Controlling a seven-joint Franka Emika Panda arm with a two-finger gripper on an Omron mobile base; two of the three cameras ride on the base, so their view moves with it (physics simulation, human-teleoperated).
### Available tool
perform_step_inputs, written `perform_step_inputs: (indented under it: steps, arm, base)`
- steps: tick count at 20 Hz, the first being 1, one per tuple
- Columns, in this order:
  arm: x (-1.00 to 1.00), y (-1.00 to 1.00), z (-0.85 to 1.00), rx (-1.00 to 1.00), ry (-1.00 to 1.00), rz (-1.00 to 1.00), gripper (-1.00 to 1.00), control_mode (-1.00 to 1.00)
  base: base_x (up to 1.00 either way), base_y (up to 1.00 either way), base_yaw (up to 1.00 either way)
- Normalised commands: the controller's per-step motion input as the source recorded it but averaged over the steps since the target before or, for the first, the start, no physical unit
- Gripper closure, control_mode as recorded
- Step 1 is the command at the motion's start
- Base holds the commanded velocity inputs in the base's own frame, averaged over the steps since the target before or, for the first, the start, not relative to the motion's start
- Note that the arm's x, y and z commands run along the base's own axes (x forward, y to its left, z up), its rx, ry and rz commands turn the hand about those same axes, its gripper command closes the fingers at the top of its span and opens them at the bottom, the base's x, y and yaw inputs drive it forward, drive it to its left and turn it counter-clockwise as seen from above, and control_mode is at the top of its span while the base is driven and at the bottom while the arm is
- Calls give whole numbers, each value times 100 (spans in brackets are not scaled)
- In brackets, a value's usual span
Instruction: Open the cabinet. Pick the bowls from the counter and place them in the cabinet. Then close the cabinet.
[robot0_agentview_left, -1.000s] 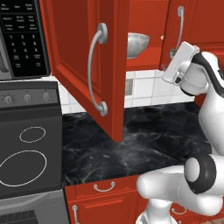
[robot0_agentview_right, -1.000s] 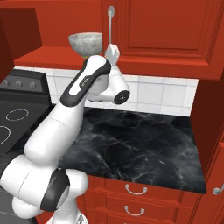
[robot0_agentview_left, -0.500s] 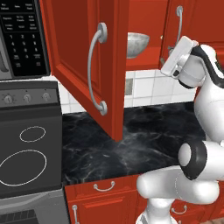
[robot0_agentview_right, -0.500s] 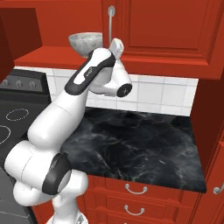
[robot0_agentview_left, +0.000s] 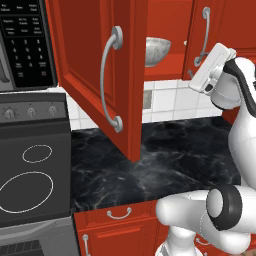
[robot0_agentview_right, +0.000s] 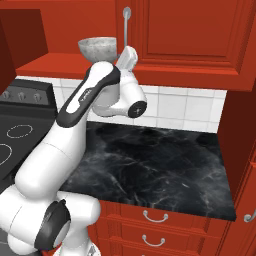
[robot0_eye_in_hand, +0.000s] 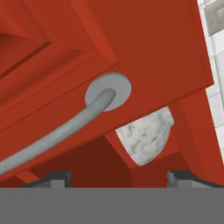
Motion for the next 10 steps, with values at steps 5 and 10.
perform_step_inputs:
  steps: [5,10]
  arm:
    - [-92,-18,4,0,-23,0,-100,-100]
    - [-67,-33,16,0,-5,0,-100,-100]
  base:
    - [0,0,0]
    - [0,0,0]
